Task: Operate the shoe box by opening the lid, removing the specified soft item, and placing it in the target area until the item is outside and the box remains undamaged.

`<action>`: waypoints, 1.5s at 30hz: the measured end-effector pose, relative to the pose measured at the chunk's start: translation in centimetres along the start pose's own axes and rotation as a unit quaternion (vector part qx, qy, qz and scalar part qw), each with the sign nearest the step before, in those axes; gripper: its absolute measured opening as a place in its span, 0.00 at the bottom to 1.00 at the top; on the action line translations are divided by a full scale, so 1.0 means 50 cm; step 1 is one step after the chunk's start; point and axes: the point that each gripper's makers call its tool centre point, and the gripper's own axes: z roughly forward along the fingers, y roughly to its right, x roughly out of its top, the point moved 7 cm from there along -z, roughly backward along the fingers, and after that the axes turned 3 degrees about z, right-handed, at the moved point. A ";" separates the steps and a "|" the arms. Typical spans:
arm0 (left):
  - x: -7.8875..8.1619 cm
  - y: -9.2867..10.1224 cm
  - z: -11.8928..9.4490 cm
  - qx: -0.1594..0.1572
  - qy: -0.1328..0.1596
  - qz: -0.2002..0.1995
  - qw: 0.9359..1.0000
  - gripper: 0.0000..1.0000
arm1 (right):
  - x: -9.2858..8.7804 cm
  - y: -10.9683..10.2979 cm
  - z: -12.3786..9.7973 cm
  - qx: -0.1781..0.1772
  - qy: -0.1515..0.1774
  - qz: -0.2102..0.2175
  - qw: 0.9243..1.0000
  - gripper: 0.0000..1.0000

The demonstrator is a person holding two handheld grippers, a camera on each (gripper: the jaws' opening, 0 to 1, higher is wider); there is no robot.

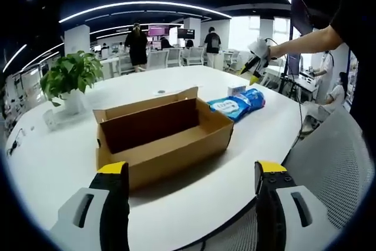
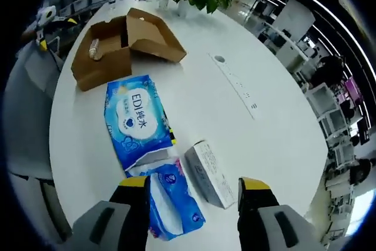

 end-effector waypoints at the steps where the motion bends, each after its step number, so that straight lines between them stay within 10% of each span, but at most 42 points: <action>1: -0.001 0.000 0.000 -0.002 -0.002 0.000 1.000 0.92 | -0.001 -0.005 -0.003 -0.001 0.003 0.005 1.000 0.62; 18: 0.040 -0.082 0.004 -0.021 -0.009 0.004 1.000 0.88 | -0.019 -0.132 -0.052 -0.036 0.092 0.137 0.986 0.85; 45: 0.087 -0.190 0.088 -0.096 -0.107 0.105 0.984 0.68 | -0.002 -0.328 -0.076 -0.072 0.129 0.173 0.974 0.99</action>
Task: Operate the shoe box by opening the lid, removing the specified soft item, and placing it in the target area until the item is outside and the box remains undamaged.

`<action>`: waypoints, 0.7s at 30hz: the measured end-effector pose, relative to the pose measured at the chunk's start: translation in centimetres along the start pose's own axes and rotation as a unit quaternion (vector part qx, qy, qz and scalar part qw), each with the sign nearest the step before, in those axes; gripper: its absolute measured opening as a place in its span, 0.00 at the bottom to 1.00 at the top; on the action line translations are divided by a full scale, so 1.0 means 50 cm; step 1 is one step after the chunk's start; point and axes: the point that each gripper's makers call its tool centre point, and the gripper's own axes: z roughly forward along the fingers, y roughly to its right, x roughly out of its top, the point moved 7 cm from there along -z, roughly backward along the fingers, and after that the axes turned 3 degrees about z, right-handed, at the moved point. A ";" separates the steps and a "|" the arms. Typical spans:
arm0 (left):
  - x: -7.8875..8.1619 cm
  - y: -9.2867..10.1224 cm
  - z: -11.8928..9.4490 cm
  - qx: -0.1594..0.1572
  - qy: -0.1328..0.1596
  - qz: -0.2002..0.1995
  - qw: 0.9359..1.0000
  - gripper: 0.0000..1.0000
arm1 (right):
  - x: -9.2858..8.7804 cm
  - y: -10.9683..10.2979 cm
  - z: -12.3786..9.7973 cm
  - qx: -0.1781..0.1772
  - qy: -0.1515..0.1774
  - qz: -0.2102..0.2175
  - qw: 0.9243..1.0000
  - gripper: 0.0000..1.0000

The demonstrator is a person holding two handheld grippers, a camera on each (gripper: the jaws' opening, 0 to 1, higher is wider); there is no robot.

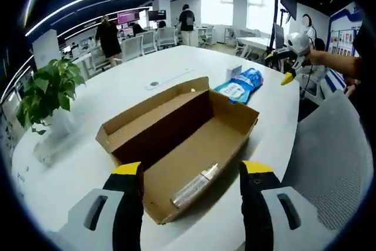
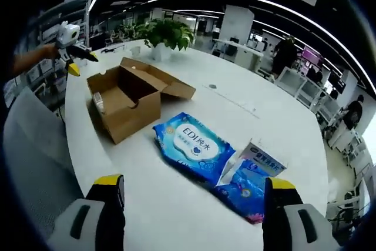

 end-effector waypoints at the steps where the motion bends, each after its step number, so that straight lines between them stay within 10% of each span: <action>1: 0.002 -0.003 0.006 -0.004 -0.004 0.006 1.000 0.68 | -0.002 -0.007 -0.004 0.000 0.003 0.008 1.000 0.99; 21: 0.003 -0.069 0.086 -0.073 -0.101 0.084 0.989 0.60 | -0.019 -0.114 -0.059 -0.011 0.070 0.072 0.995 0.99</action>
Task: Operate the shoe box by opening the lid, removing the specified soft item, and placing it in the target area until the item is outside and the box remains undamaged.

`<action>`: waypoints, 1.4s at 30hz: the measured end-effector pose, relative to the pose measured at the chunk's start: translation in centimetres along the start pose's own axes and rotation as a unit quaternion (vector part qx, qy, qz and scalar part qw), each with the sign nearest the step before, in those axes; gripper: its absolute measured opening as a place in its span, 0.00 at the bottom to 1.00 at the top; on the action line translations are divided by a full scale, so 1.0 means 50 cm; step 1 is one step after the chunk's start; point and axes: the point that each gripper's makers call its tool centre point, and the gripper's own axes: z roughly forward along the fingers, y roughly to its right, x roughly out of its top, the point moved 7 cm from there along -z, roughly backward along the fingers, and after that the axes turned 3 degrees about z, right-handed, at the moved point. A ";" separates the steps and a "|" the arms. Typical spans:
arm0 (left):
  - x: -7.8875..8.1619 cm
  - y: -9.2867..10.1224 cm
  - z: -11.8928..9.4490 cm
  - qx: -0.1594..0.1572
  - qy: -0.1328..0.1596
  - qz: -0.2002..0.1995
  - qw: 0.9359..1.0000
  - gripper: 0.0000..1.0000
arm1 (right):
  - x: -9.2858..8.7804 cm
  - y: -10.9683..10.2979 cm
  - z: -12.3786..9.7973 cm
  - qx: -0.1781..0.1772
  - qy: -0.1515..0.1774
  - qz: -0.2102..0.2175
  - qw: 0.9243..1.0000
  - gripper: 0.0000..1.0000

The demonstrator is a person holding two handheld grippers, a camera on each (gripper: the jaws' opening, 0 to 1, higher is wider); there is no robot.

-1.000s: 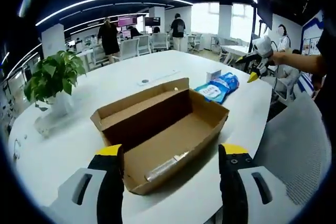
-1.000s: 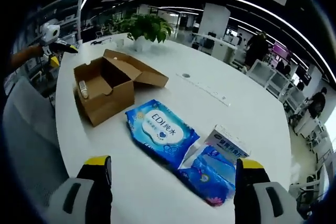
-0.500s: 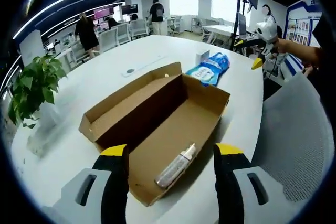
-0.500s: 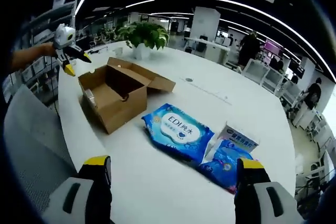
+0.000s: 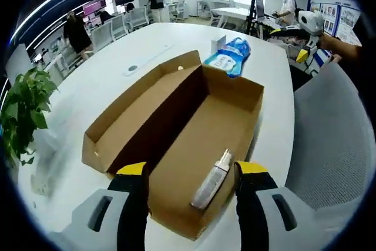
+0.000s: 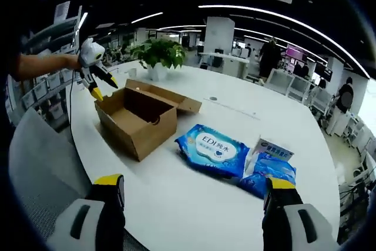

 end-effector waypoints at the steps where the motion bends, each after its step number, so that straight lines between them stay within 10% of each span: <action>1: -0.002 -0.001 0.008 -0.006 -0.008 0.006 1.000 0.59 | 0.000 -0.005 -0.002 0.002 0.002 0.002 1.000 0.99; 15: -0.009 -0.010 0.078 -0.066 -0.085 0.068 0.992 0.55 | -0.001 -0.090 -0.031 0.019 0.041 0.001 0.999 0.99; 21: -0.013 -0.003 0.097 -0.086 -0.110 0.091 0.986 0.54 | 0.012 -0.123 -0.043 0.044 0.098 0.062 0.992 0.99; 42: -0.024 0.019 0.153 -0.144 -0.148 0.143 0.968 0.47 | -0.027 -0.114 -0.024 -0.008 0.084 0.015 0.996 0.97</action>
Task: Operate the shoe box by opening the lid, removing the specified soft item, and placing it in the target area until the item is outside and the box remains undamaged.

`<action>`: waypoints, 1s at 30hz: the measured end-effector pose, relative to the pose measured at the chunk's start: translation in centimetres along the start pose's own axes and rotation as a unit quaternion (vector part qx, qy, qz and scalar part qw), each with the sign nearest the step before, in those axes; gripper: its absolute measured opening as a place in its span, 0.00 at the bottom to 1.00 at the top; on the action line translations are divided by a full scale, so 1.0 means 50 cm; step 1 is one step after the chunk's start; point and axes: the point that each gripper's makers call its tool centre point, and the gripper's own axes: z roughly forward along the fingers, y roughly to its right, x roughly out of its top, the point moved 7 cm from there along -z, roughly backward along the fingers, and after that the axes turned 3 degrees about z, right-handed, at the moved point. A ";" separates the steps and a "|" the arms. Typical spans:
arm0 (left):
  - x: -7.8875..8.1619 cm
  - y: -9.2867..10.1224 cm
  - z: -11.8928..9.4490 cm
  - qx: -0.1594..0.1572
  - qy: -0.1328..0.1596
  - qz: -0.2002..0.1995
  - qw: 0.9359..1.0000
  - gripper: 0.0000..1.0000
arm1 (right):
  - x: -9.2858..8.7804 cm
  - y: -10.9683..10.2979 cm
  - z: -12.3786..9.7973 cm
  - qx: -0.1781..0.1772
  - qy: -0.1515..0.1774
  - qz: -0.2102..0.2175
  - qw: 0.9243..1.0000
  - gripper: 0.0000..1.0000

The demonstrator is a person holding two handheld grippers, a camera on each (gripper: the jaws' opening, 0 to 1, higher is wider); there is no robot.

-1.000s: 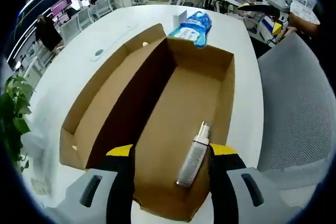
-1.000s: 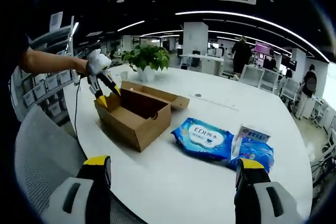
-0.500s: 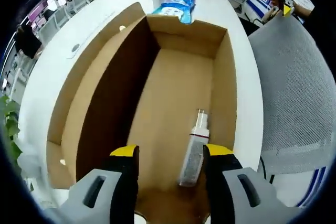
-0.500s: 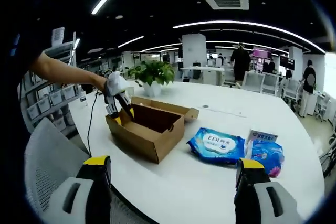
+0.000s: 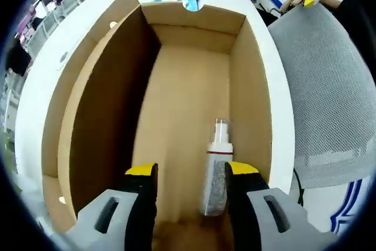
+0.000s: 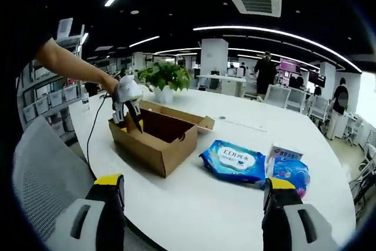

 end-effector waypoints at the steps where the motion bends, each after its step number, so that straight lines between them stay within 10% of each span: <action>1: 0.000 -0.001 0.000 -0.001 0.001 0.000 1.000 0.48 | -0.001 0.001 0.000 -0.002 0.000 -0.001 1.000 0.97; 14: -0.011 -0.027 -0.011 0.024 0.019 -0.029 0.999 0.57 | -0.004 0.002 0.001 -0.005 -0.004 -0.006 1.000 0.95; 18: -0.025 -0.053 -0.012 0.083 -0.010 -0.009 0.996 0.36 | -0.005 0.003 0.001 -0.005 -0.005 -0.005 1.000 0.95; 30: 0.003 -0.030 -0.022 0.018 0.042 -0.040 0.998 0.46 | -0.006 0.004 0.000 -0.005 -0.006 -0.008 1.000 0.94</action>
